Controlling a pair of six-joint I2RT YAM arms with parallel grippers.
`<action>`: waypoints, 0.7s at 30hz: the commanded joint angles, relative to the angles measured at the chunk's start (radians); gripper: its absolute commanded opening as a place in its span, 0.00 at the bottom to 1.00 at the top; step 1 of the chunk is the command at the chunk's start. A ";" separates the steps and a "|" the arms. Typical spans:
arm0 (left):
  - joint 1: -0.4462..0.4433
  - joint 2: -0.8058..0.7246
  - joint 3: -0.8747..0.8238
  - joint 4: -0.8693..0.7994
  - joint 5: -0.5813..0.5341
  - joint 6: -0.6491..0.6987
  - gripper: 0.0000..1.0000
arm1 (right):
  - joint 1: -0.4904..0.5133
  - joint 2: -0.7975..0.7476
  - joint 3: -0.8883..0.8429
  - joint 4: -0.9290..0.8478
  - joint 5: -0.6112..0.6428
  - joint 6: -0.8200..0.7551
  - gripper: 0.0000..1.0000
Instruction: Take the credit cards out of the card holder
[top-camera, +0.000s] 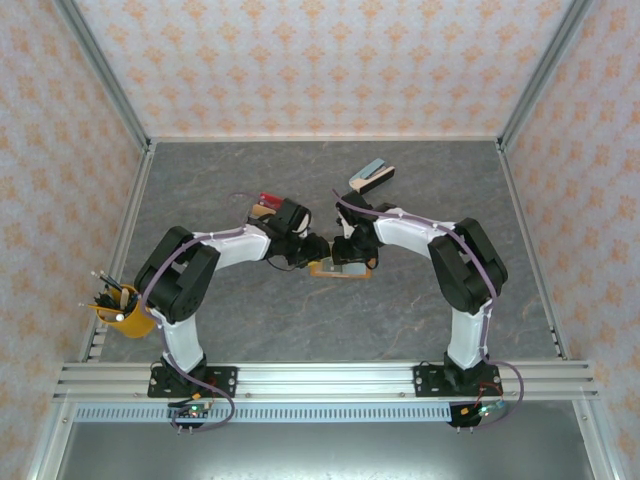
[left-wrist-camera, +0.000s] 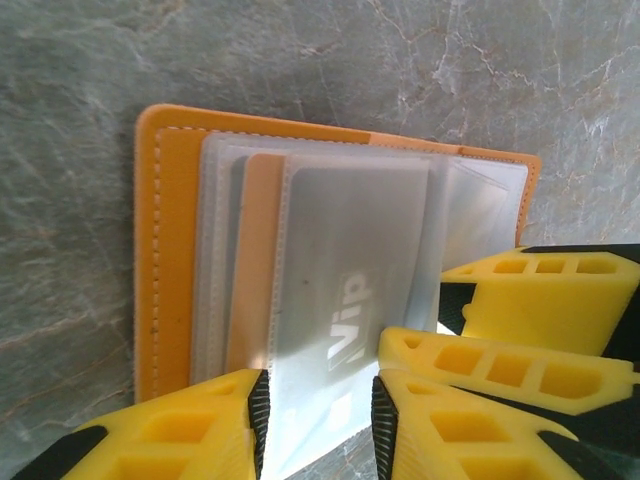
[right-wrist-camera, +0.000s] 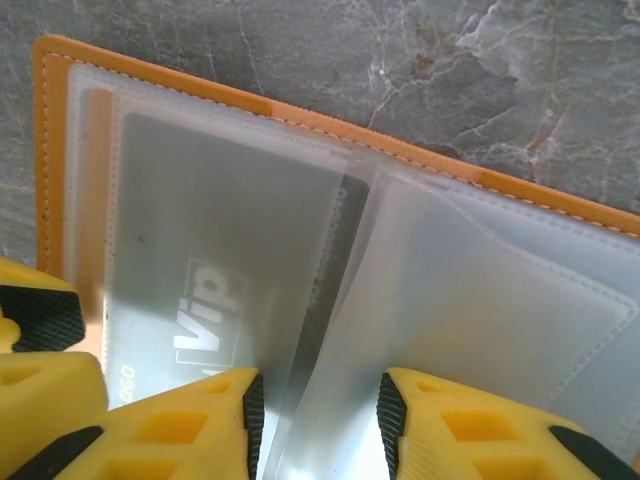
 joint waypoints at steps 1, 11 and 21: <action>-0.009 0.019 0.029 -0.042 -0.015 0.014 0.34 | -0.005 0.032 -0.047 -0.035 0.025 0.004 0.37; -0.011 0.055 0.039 -0.109 -0.066 0.011 0.32 | -0.015 0.028 -0.071 -0.025 0.015 0.008 0.34; -0.010 0.080 0.043 -0.059 0.028 0.014 0.32 | -0.031 0.011 -0.092 0.001 -0.035 0.010 0.34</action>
